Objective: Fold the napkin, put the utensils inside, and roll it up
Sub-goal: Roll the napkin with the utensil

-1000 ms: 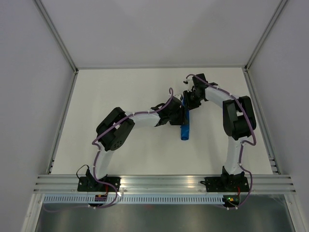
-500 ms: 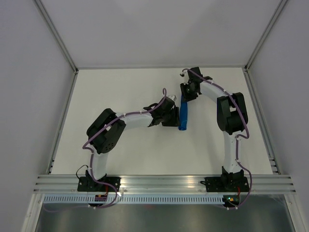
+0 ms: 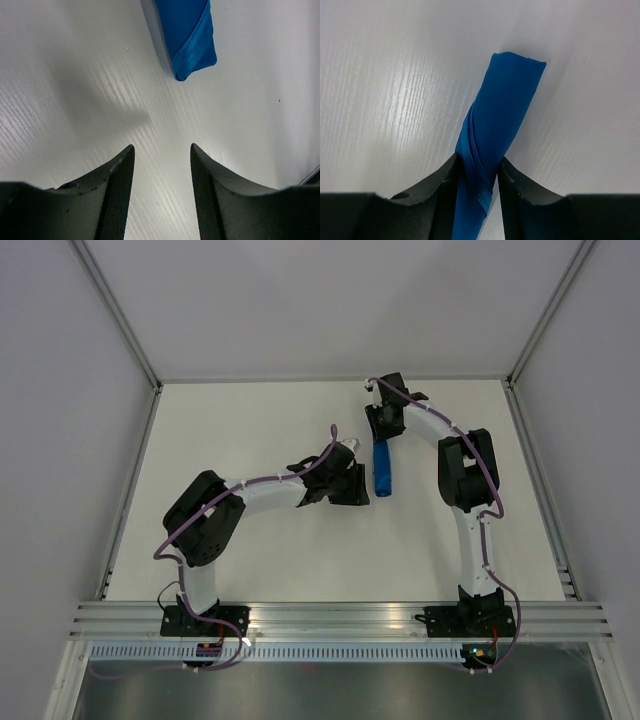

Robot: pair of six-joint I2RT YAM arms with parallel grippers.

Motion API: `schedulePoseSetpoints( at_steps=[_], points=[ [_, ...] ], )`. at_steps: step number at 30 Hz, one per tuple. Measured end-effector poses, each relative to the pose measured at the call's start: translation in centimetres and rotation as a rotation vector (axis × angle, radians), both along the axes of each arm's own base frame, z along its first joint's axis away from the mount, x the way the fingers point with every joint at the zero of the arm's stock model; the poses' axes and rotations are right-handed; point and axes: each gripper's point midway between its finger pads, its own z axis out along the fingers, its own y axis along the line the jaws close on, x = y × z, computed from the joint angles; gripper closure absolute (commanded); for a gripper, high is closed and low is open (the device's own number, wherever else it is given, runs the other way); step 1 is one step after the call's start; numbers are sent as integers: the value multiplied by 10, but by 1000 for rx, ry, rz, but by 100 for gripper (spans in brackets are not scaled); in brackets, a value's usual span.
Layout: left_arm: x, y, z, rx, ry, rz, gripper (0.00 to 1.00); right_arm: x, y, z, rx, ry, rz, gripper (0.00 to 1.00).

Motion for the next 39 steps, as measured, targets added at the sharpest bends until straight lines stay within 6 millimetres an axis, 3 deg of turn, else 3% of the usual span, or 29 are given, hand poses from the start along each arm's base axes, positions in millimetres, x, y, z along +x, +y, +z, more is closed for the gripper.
schedulePoseSetpoints(
  at_steps=[4, 14, 17, 23, 30, 32, 34, 37, 39],
  points=[
    [-1, -1, 3, -10, -4, -13, 46, -1, -2, -4, -16, 6, -3, 43],
    [-1, 0, 3, -8, -6, -27, 46, -5, -4, -1, -29, 28, 11, 38],
    [1, 1, 3, -6, -9, -26, 46, -6, 0, 6, -10, 29, 32, 32],
    [6, 5, 7, -10, -18, -20, 46, -10, 11, 44, 57, -5, 84, 29],
    [6, 10, 31, -44, -56, -32, 46, -12, 12, 125, 167, -139, 119, 27],
    [5, 16, 42, -54, -78, -33, 45, -18, -3, 151, 215, -173, 114, 27],
    [3, 24, 54, -63, -102, -34, 45, -26, -30, 173, 257, -208, 85, 26],
    [-2, 43, 79, -84, -155, -26, 44, -42, -91, 205, 298, -279, 1, 25],
    [-5, 60, 99, -107, -203, -12, 44, -60, -135, 216, 300, -321, -65, 23]
  ],
)
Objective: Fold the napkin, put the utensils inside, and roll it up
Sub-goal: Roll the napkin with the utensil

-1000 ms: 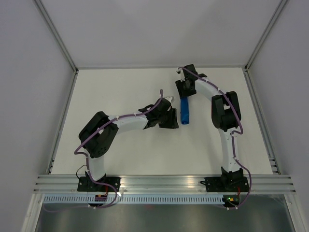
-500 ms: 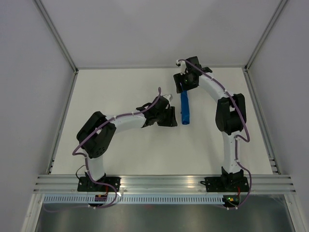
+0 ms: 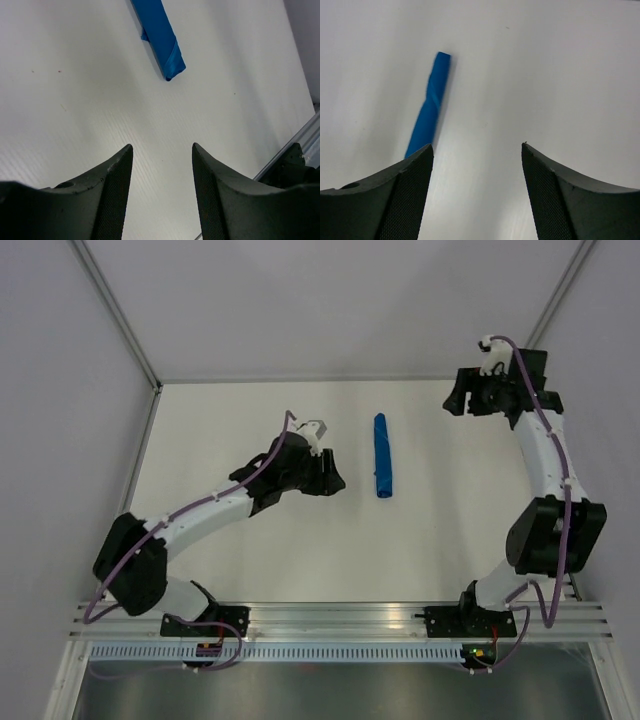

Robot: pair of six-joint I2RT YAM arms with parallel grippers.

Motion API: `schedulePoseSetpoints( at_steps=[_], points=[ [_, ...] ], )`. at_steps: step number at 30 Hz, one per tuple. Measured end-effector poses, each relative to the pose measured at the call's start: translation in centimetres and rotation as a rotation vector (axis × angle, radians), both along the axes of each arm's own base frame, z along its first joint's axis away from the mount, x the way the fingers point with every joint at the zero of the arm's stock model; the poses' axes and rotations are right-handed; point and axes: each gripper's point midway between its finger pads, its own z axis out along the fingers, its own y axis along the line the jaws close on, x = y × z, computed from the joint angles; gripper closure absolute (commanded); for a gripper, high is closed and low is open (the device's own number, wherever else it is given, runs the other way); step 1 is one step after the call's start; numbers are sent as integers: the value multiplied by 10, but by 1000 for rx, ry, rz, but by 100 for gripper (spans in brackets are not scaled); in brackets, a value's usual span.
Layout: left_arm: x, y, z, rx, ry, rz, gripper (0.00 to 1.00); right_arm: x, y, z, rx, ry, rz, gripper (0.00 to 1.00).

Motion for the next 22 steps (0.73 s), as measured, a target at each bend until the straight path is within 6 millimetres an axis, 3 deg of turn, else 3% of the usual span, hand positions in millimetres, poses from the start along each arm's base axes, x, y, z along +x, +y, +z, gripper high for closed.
schedulePoseSetpoints(
  at_steps=[2, 4, 7, 10, 15, 22],
  points=[
    [-5, 17, 23, -29, -56, 15, 43, -23, -41, 7, 0, -27, -77, 22],
    [-8, 33, 47, -58, -119, 35, 42, -50, -66, 8, -5, -40, -129, 21],
    [-15, 51, 74, -90, -196, 61, 41, -80, -73, 4, -14, -54, -141, 20],
    [-24, 62, 89, -113, -242, 75, 41, -105, -70, -7, -20, -59, -135, 17],
    [-34, 72, 84, -110, -244, 82, 41, -124, -73, -26, -9, -35, -136, 17],
    [-39, 80, 76, -92, -236, 98, 41, -124, -81, -27, -8, -47, -142, 16]
  ],
)
